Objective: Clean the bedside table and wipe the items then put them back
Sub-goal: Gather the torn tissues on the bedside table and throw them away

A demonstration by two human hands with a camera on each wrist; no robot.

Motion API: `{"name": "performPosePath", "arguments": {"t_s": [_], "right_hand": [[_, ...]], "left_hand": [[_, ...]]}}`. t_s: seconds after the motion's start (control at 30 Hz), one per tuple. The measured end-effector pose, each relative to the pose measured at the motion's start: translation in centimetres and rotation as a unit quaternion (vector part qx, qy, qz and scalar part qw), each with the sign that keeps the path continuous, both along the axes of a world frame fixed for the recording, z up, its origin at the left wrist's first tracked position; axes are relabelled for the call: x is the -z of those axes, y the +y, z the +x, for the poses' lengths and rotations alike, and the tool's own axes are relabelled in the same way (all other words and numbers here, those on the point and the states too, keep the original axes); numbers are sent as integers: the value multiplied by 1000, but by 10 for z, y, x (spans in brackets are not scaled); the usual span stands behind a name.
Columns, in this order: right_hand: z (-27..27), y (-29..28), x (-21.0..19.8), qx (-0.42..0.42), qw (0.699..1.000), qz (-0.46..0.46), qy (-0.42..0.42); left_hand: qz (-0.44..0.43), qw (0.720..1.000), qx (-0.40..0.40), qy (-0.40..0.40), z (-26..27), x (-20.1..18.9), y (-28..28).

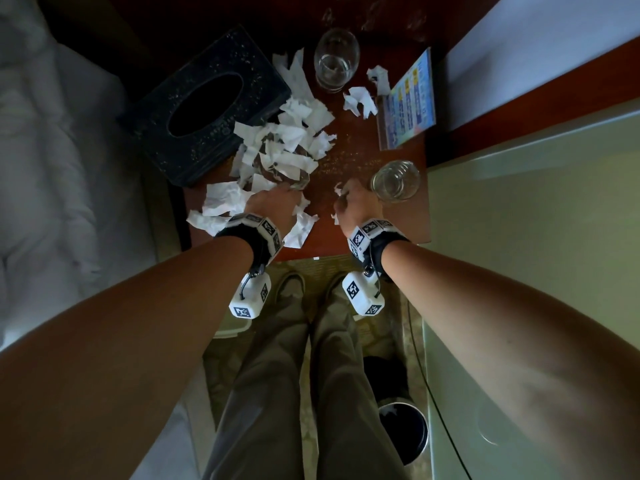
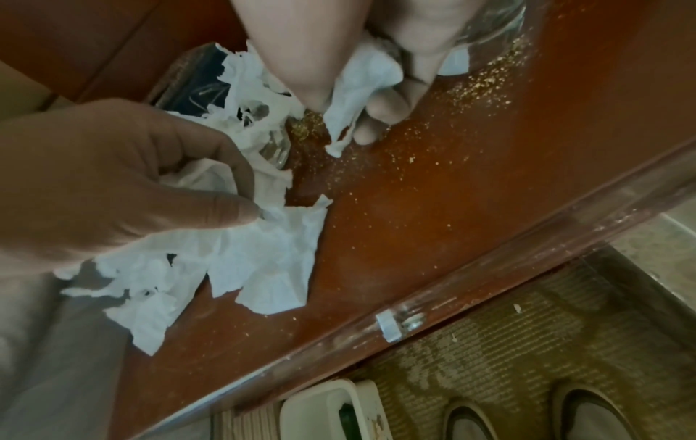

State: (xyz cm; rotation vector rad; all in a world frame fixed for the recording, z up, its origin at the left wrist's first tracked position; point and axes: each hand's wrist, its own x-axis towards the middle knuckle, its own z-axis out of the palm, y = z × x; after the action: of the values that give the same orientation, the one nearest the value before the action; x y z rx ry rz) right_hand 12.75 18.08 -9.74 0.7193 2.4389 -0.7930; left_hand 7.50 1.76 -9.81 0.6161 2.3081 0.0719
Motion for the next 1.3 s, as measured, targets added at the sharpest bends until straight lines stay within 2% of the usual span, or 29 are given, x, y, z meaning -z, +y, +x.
{"name": "performPosePath", "arguments": {"t_s": [0.13, 0.37, 0.5, 0.57, 0.77, 0.87, 1.03, 1.3], "right_hand": [[0, -7, 2, 26, 998, -51, 37], [6, -35, 3, -135, 990, -10, 27], [13, -50, 14, -252, 967, 30, -7], [13, -57, 21, -280, 958, 58, -10], [9, -61, 23, -282, 958, 41, 0], [7, -56, 15, -242, 969, 12, 38], [-3, -44, 0, -141, 988, -42, 43], [-19, -42, -9, -103, 994, -9, 30]], "left_hand": [[23, 998, -59, 21, -1, -13, -13], [-7, 983, -168, 69, 11, -27, -48], [-16, 969, -237, 72, 11, -21, -62], [-38, 965, -253, 62, 11, -13, -67], [-63, 958, -280, 15, 10, 9, -70], [-50, 958, -281, -3, 8, 12, -67], [-17, 957, -291, -1, 5, 9, -66], [8, 943, -331, 30, -2, -10, -75]]}}
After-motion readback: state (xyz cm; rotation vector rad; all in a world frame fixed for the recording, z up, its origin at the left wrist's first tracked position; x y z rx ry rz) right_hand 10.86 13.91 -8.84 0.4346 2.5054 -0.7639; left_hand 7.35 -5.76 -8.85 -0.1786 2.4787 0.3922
